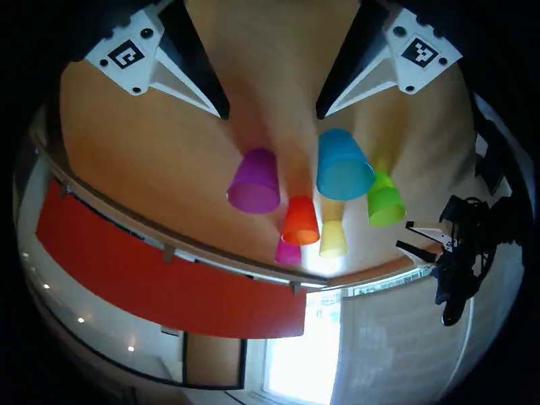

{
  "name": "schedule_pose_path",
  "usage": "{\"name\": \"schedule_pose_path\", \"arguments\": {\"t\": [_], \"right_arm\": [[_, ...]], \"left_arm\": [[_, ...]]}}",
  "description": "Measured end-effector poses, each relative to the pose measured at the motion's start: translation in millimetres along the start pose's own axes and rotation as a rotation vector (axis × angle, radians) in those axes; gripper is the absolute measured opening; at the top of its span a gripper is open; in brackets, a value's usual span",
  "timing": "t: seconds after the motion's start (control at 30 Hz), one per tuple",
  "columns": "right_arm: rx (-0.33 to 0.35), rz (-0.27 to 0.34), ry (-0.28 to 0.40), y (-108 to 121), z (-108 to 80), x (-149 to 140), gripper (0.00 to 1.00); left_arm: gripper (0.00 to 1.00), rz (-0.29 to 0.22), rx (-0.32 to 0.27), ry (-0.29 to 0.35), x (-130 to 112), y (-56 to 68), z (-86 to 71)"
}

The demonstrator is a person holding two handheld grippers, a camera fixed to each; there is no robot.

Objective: Pour water

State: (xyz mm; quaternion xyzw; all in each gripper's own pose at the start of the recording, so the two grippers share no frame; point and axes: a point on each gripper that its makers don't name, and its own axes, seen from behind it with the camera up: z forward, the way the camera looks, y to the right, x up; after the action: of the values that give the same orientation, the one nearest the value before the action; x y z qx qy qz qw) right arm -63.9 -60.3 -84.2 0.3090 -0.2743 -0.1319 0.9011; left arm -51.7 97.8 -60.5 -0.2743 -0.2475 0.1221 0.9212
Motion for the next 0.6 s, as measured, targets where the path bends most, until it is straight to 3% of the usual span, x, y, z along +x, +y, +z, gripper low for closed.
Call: {"name": "schedule_pose_path", "arguments": {"t": [0.3, 0.6], "right_arm": [[-0.111, 0.064, 0.051, 29.2, -16.7, 3.1, 1.00], [-0.181, 0.126, 0.108, 46.3, -19.4, 10.5, 1.00]], "left_arm": [[0.92, -0.073, 0.089, 0.063, 2.3, -30.7, -12.5], [0.92, -0.118, 0.129, 0.107, 9.6, -48.5, -16.2]]}}
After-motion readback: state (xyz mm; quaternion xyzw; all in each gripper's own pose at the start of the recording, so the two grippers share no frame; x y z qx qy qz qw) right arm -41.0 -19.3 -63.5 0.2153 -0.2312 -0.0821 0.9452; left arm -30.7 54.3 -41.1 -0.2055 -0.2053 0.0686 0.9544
